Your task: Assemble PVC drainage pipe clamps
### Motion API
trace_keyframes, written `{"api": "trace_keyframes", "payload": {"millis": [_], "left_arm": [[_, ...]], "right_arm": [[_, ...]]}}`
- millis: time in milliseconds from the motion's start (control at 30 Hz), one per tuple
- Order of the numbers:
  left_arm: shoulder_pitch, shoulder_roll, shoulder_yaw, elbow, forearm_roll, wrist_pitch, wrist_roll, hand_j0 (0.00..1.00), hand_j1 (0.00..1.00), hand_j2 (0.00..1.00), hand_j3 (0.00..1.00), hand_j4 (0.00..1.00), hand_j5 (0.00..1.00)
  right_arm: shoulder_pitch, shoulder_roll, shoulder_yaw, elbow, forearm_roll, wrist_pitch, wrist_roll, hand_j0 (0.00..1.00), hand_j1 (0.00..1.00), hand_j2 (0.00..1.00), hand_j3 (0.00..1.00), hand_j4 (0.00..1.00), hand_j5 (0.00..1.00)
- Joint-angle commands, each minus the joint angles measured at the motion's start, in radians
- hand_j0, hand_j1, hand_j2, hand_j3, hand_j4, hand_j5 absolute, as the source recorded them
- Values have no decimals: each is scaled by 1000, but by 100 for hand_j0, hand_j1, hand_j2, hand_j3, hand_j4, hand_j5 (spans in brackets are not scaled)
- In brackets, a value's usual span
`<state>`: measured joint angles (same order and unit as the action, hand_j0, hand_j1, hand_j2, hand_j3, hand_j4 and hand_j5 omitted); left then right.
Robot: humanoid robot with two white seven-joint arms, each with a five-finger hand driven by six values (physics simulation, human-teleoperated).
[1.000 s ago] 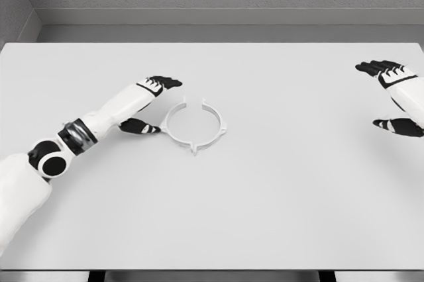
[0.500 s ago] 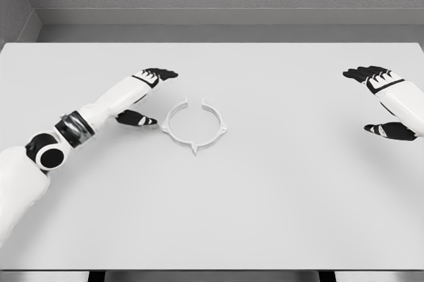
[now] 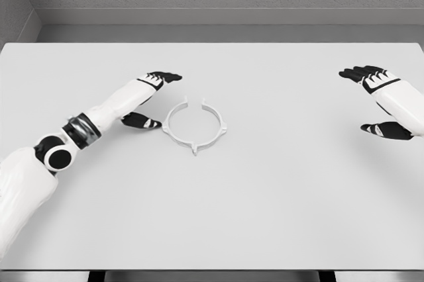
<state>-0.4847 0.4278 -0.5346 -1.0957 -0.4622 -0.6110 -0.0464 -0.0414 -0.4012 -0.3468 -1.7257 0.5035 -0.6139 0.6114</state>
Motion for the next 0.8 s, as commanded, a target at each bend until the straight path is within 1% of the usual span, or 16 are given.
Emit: {"api": "trace_keyframes", "payload": {"millis": [0,400,467,667,767], "left_arm": [[0,-9,1,0,7,0,0,100,100,100,100,100,100],[0,-34,1,-1,4,0,0,100,100,100,100,100,100],[0,-43,1,-1,-9,0,0,100,100,100,100,100,100],[0,-43,2,-1,-9,0,0,100,100,100,100,100,100],[-2,-29,13,0,-4,0,0,100,100,100,100,100,100]], "right_arm": [[0,1,0,0,-8,3,-1,100,100,100,100,100,100],[3,1,0,-3,-8,3,-1,100,100,100,100,100,100],[3,1,0,-3,-8,3,-1,100,100,100,100,100,100],[3,1,0,-2,-8,3,-1,100,100,100,100,100,100],[3,1,0,-2,-8,3,-1,100,100,100,100,100,100]]}}
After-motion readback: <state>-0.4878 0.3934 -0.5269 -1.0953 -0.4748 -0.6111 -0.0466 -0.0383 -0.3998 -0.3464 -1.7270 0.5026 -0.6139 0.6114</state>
